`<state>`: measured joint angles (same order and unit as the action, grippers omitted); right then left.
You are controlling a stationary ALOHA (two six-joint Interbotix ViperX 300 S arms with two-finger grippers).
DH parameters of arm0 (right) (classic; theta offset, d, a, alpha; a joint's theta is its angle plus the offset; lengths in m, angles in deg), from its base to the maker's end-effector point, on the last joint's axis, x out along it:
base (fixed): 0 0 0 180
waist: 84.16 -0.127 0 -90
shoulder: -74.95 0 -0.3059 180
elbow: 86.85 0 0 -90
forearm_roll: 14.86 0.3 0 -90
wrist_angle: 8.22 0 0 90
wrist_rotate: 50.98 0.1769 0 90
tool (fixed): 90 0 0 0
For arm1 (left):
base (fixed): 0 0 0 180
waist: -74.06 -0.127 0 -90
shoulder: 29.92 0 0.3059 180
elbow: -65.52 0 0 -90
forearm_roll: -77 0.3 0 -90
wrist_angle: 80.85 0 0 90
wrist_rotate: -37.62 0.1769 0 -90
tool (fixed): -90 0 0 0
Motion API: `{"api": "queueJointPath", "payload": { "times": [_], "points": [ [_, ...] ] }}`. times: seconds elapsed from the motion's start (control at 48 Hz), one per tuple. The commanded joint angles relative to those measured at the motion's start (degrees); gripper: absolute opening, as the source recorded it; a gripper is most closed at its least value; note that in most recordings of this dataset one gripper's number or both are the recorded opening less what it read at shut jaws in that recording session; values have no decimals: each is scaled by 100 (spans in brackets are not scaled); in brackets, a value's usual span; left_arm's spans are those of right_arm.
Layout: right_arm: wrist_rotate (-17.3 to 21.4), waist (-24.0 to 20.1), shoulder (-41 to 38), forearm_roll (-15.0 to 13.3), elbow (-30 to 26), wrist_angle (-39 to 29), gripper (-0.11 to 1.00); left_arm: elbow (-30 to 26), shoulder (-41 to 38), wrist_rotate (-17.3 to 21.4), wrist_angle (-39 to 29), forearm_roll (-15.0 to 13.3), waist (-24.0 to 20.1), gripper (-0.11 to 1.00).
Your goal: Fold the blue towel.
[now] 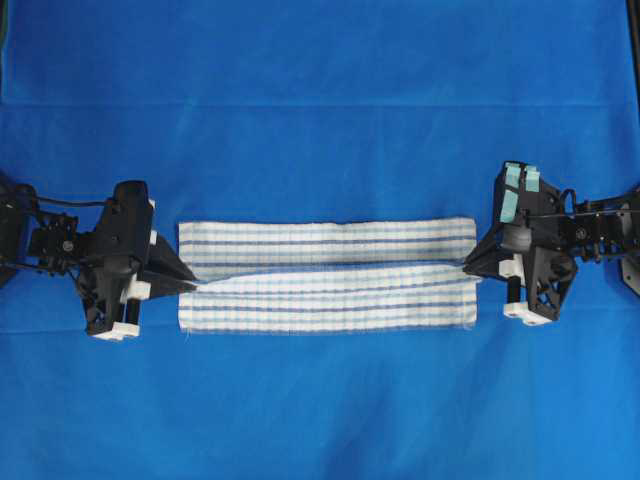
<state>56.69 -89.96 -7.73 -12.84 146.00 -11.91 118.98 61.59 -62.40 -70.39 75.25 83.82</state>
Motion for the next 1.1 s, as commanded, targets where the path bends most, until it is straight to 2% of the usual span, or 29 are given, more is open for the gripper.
{"api": "queueJointPath", "payload": {
  "times": [0.0,0.146,0.187,0.25,0.333,0.437,0.729,1.083],
  "points": [
    [0,-44,26,9,-123,44,15,-88,62,-53,-9,-18,26,20],
    [-9,53,70,-35,-132,53,57,-97,167,-44,-62,-9,-70,53],
    [-9,176,97,-44,-132,26,62,-88,193,-44,-62,-9,-176,60],
    [-9,431,97,-44,-123,-9,60,-97,193,-44,-62,-9,-352,64],
    [-18,738,88,-62,-141,-123,55,-97,202,-26,-70,-9,-554,63],
    [-35,984,88,-167,-141,-237,56,-97,202,9,-88,9,-729,63],
    [-35,1081,9,-255,-149,-202,56,-123,88,26,-123,9,-809,63],
    [-44,1292,-773,-272,-149,255,55,-141,-580,26,-53,9,-1107,63]
  ]
}}
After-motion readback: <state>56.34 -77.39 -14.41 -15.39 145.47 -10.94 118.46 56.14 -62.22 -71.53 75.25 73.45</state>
